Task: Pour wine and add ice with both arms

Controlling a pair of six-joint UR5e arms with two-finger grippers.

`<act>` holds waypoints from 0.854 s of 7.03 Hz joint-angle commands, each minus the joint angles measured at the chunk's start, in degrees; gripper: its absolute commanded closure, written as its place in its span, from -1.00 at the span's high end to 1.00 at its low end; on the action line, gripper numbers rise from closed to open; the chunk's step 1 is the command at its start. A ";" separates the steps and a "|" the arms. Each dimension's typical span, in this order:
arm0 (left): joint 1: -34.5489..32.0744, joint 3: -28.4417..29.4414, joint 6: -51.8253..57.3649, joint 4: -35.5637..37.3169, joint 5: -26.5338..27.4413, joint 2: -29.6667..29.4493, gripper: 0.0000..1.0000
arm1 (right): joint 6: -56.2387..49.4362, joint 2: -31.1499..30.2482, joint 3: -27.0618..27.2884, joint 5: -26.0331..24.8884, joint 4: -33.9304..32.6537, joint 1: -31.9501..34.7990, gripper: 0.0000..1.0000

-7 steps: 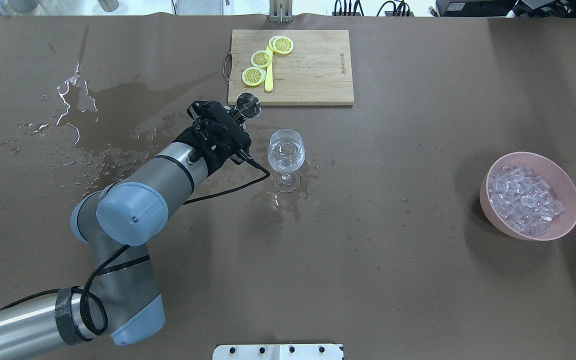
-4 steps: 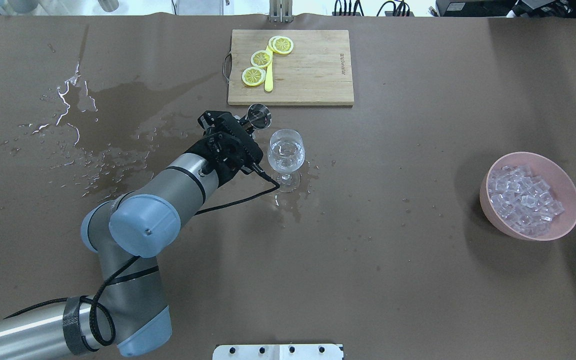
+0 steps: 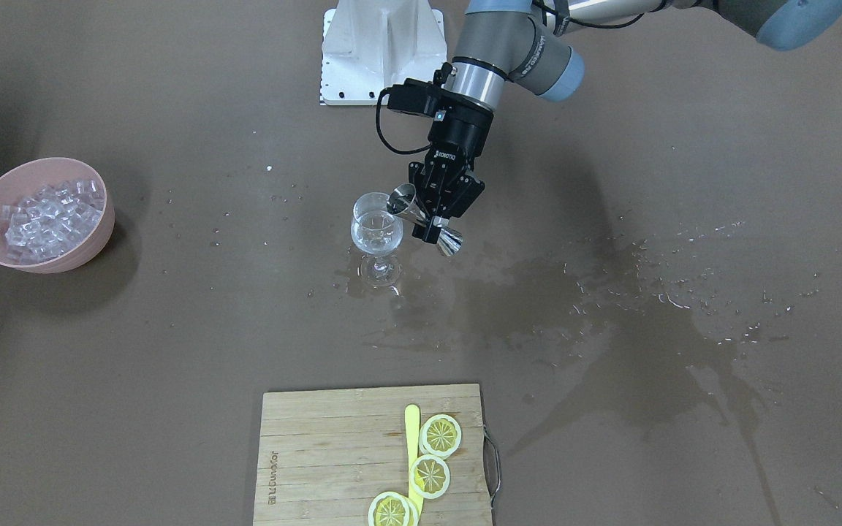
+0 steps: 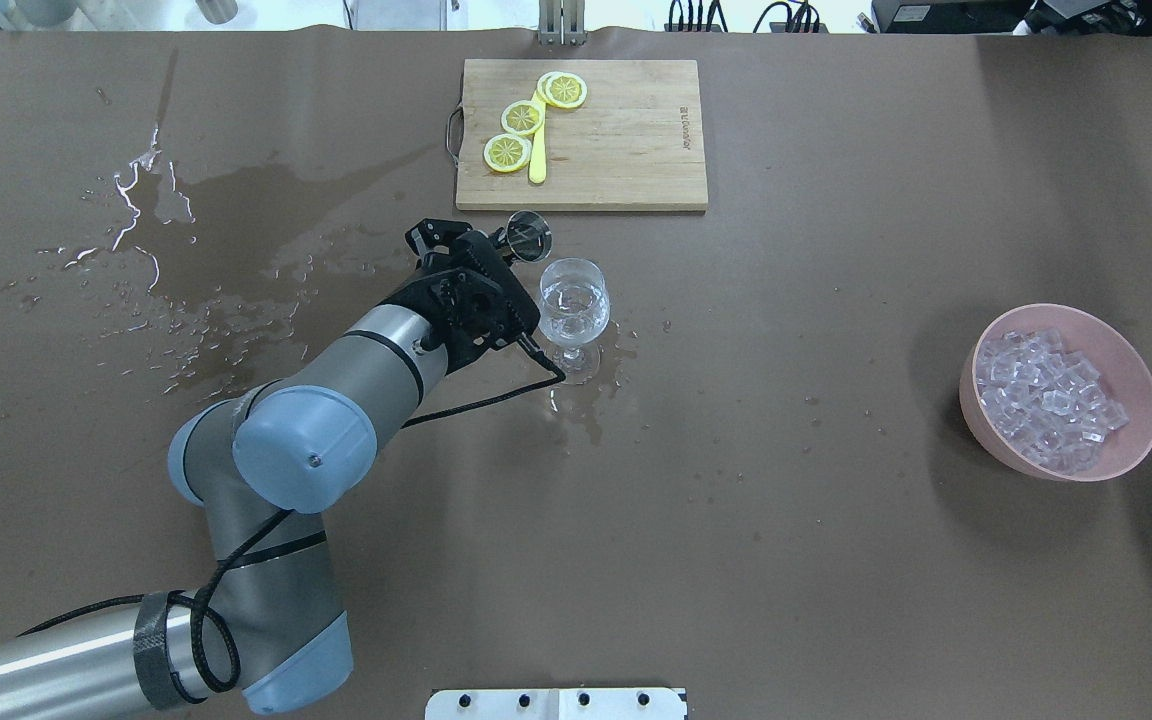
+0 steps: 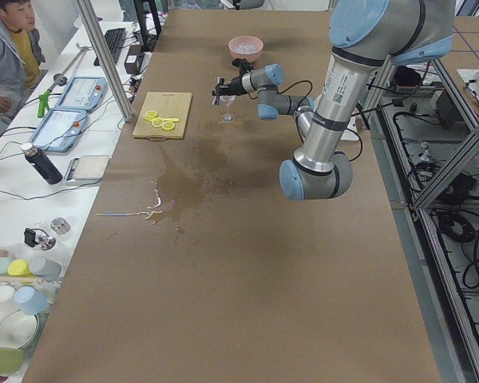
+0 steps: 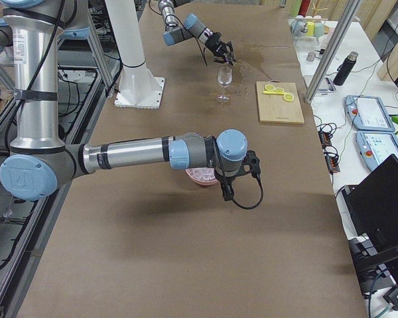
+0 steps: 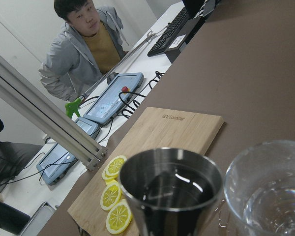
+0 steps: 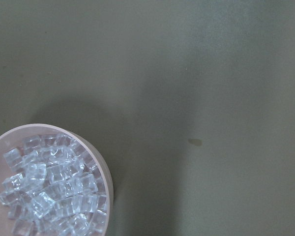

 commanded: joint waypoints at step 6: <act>1.10 -0.12 11.23 6.12 4.85 -1.83 -1.00 | 0.00 0.00 -0.35 0.18 0.00 0.00 1.00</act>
